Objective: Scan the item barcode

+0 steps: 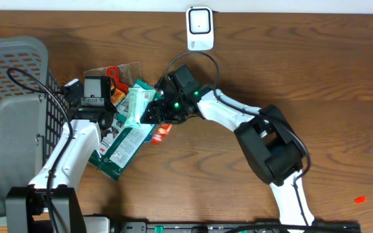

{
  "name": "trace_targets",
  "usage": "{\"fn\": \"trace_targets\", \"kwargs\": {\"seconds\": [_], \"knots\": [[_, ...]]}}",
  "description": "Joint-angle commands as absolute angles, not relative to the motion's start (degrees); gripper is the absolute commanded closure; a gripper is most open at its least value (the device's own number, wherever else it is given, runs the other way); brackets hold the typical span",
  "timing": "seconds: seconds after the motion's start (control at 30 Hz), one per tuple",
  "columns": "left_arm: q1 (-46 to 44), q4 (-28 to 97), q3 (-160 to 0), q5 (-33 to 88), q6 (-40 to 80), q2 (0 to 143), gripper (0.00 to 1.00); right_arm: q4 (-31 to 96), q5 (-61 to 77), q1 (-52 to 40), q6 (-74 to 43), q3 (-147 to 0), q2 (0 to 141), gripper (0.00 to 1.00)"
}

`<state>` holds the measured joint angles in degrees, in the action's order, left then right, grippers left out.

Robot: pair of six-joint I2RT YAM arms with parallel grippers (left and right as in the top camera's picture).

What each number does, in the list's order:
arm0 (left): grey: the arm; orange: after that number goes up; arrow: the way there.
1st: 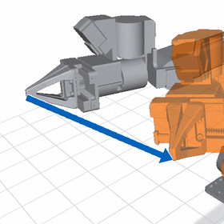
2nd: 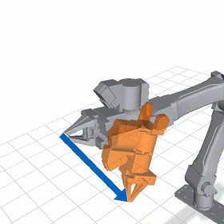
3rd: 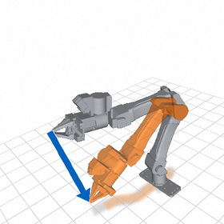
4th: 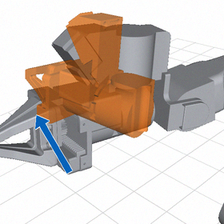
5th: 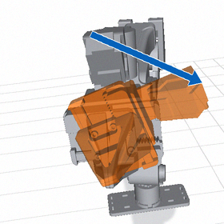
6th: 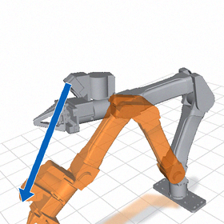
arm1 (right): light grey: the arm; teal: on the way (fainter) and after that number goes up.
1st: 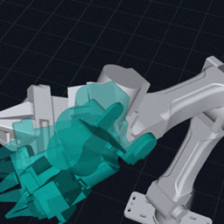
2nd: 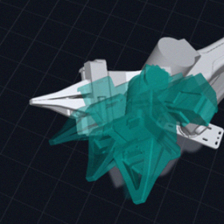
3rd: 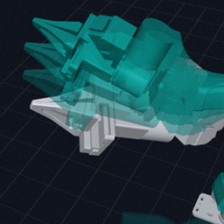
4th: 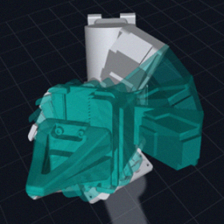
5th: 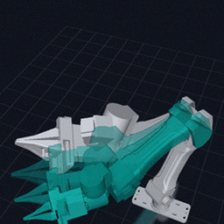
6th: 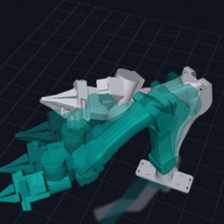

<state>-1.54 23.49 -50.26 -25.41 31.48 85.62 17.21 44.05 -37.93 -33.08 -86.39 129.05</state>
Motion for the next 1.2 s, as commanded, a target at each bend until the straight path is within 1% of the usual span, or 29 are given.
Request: {"fn": "trace_targets", "kwargs": {"seconds": [0.0, 0.17, 0.73, 0.97, 1.1, 1.17], "knots": [[-1.2, 23.4, -49.7, -25.3, 32.0, 86.2, 0.11, 17.4, 43.1, -38.4, -33.4, -86.5, 131.8, 0.26], [-1.2, 23.4, -49.7, -25.3, 32.0, 86.2, 0.11, 15.0, 45.9, -38.4, -33.5, -86.6, 132.7, 0.27], [-1.2, 23.4, -49.7, -25.3, 32.0, 86.2, 0.11, 5.8, 52.4, -38.3, -40.4, -87.4, 132.7, 0.32], [-1.2, 23.4, -49.7, -25.3, 32.0, 86.2, 0.11, 3.2, 52.6, -38.3, -42.9, -87.4, 132.7, 0.35], [-1.2, 23.4, -49.7, -25.3, 32.0, 86.2, 0.11, 3.4, 52.5, -38.4, -42.9, -87.4, 132.7, 0.4], [-1.2, 23.4, -49.7, -25.3, 32.0, 86.2, 0.11, 3.5, 52.1, -38.4, -42.8, -87.4, 132.8, 0.44]]}}
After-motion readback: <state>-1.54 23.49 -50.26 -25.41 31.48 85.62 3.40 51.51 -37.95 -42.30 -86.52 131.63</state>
